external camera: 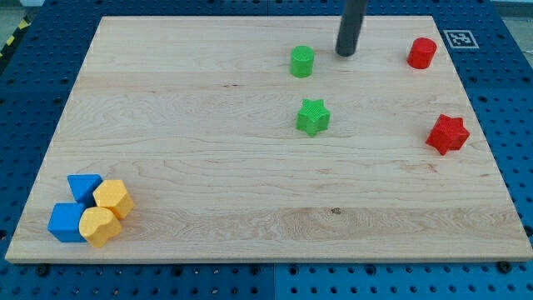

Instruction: Move green circle closer to green star

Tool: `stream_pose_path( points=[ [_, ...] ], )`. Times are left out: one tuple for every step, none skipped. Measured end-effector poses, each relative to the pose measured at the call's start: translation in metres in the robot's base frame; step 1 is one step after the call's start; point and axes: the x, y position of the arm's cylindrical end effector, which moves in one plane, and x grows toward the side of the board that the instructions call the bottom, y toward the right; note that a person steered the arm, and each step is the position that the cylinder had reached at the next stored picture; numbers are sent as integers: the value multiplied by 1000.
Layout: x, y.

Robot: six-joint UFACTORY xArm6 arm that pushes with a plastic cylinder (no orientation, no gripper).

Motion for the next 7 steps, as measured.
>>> stream_pose_path(
  points=[
    [-3, -28],
    [17, -29],
    [41, -28],
    [43, -29],
    [11, -37],
    [7, -58],
    [7, -85]
  ],
)
